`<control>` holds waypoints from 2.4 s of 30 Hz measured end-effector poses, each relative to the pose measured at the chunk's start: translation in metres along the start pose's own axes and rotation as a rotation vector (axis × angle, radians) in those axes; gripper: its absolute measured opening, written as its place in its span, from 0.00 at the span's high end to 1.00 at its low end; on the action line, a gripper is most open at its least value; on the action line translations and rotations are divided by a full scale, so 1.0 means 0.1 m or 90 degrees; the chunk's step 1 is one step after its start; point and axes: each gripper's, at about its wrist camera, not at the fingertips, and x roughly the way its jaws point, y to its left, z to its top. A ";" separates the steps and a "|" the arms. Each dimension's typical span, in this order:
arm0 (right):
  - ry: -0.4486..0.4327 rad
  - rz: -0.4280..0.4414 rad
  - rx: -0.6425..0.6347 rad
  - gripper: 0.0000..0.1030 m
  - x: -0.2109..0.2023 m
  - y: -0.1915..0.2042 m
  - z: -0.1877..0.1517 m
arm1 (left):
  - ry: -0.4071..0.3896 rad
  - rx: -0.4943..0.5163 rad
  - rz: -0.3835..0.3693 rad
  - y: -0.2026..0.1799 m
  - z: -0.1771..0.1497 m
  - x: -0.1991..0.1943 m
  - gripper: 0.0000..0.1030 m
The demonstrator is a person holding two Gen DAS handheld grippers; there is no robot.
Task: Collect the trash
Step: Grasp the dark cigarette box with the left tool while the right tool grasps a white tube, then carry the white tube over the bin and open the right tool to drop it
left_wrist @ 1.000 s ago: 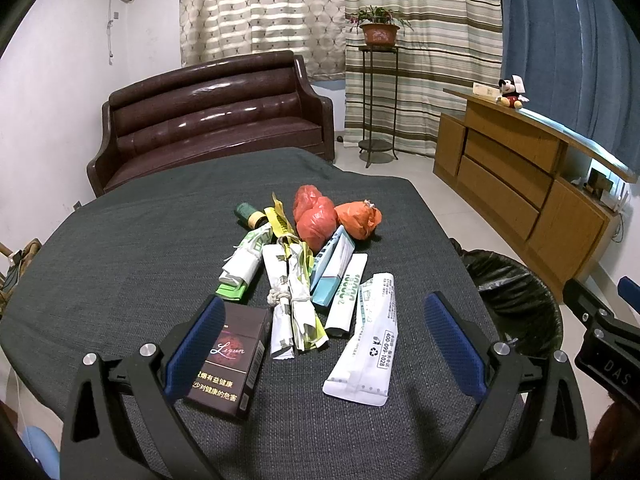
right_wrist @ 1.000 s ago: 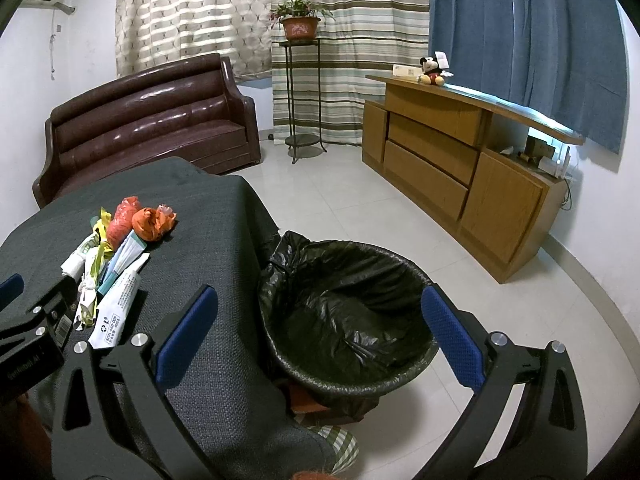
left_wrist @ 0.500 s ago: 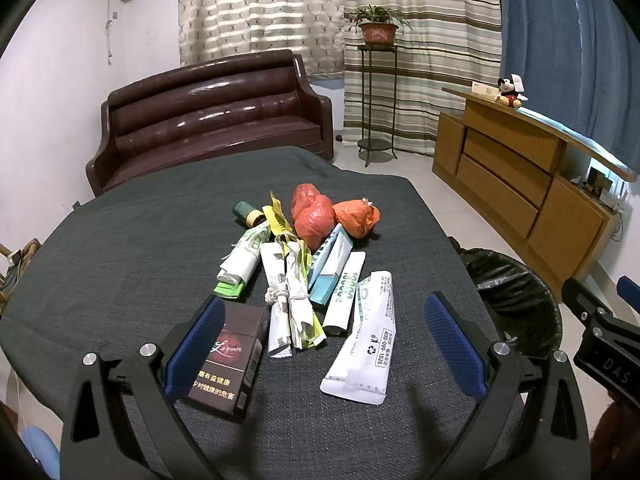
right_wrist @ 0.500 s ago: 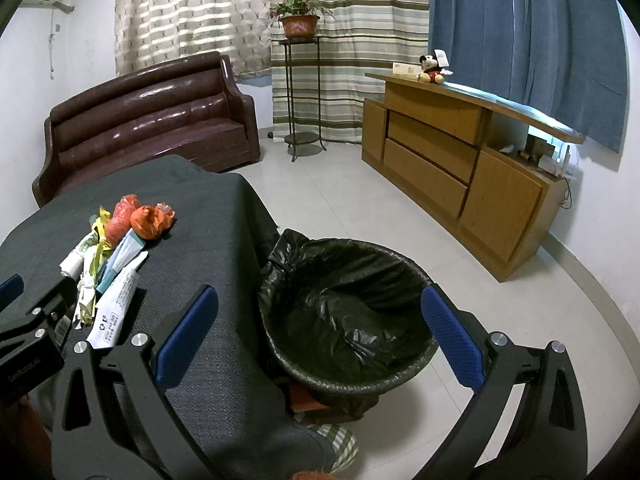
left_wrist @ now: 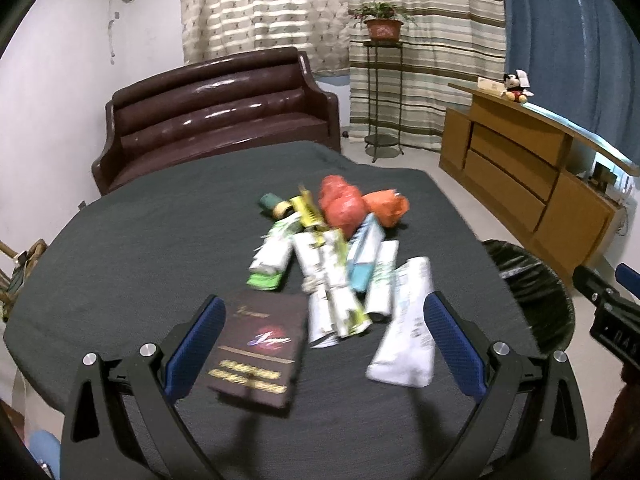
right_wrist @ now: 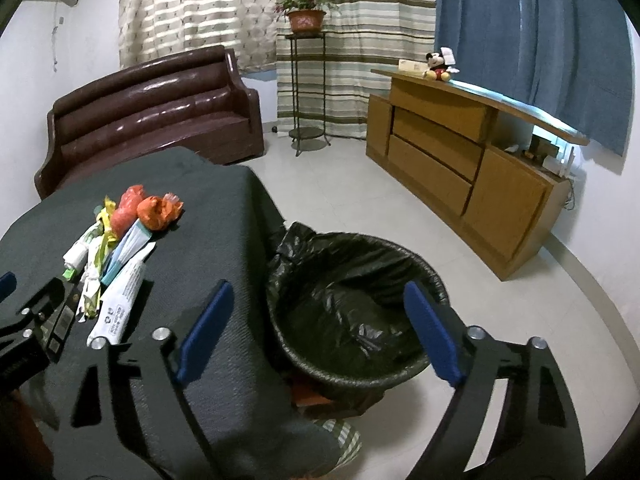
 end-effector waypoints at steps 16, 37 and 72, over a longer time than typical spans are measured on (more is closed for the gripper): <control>0.032 0.032 -0.052 0.23 0.10 0.57 -0.05 | 0.040 -0.021 0.017 0.57 -0.18 0.03 0.06; 0.058 0.052 -0.082 0.29 0.21 0.93 -0.05 | 0.106 0.023 -0.047 0.58 -0.29 0.33 0.47; 0.086 0.090 -0.120 0.74 0.34 1.54 -0.15 | 0.079 -0.021 -0.009 1.12 -0.21 0.25 0.47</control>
